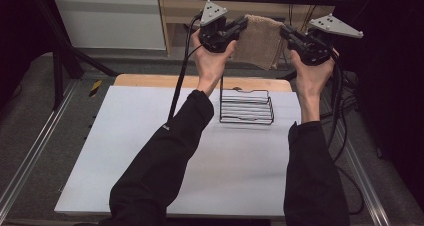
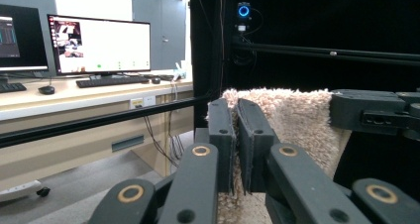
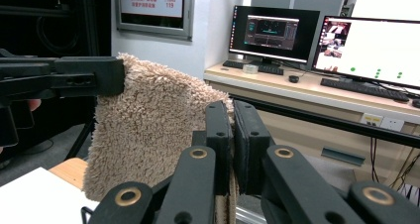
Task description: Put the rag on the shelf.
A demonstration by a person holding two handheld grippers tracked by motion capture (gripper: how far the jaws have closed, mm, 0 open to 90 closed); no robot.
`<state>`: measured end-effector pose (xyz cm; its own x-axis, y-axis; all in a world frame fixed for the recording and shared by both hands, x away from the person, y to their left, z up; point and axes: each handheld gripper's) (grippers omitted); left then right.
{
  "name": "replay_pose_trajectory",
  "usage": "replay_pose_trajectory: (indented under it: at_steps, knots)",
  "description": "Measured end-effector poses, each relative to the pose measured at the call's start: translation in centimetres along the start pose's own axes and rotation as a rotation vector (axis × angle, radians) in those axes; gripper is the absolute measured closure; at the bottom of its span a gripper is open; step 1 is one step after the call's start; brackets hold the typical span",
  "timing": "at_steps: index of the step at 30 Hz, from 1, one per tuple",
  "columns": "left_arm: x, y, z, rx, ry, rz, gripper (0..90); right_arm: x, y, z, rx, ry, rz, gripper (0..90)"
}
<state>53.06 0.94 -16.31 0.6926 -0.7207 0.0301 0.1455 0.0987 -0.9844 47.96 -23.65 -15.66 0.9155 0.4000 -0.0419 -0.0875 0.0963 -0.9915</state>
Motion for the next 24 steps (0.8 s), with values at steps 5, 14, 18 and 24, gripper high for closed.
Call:
replay_pose_trajectory:
  at_steps: [5,14,18,24]
  knots:
    - [0.5,0.4,0.6,0.003,-0.002,-0.004,85.6,0.8,-0.1,-0.5,0.008,0.0,-0.007,86.1]
    - [0.6,2.7,0.8,0.006,0.008,0.049,85.6,2.0,1.7,-1.1,-0.003,-0.005,0.035,86.1]
    - [0.6,3.8,0.6,0.001,0.012,0.066,85.6,2.3,2.7,-1.5,0.006,-0.01,0.057,86.0]
    - [0.3,5.1,0.2,-0.003,0.036,0.078,85.6,2.0,3.7,-1.8,0.002,-0.021,0.08,86.0]
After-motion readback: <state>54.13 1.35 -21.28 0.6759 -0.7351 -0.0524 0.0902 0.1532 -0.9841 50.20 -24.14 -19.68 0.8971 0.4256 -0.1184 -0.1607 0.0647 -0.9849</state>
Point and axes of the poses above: each handheld gripper's, and its own axes: x roughly forward along the jaws, y roughly out of its underside, z roughly to its left, and after that the axes turned 12 degrees about x, right-handed
